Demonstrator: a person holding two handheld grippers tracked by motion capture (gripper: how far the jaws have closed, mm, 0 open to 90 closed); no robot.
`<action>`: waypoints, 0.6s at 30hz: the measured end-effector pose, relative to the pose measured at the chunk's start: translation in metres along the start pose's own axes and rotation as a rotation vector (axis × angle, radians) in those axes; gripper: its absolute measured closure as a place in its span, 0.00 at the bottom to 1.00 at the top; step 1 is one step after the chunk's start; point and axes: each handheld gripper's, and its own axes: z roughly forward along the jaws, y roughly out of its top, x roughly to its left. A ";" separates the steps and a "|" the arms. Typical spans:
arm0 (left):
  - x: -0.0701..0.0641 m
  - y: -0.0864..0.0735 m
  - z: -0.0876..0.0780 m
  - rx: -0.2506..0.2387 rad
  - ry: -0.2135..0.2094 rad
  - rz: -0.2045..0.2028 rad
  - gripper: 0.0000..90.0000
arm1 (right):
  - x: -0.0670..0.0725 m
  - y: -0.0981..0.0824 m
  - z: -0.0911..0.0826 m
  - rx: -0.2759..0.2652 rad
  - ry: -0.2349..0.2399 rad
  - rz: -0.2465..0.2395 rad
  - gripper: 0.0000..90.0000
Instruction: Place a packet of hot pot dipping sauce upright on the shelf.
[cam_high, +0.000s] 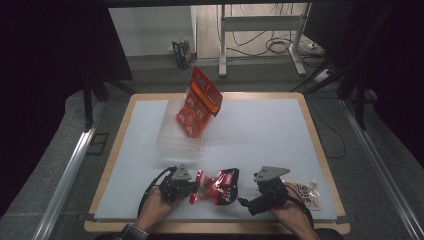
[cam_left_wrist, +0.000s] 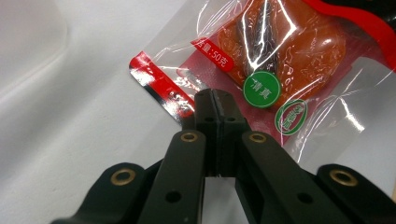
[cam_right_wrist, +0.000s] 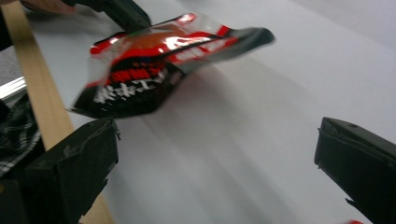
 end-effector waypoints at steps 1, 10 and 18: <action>0.000 0.000 0.000 0.000 0.000 0.000 1.00 | 0.000 0.000 0.000 0.000 0.000 0.000 0.00; -0.001 -0.001 0.000 -0.004 0.003 -0.002 1.00 | 0.005 0.003 0.002 0.002 0.093 0.030 0.00; 0.000 -0.001 0.000 -0.006 0.000 -0.005 1.00 | 0.013 0.007 0.008 0.021 0.158 0.051 0.00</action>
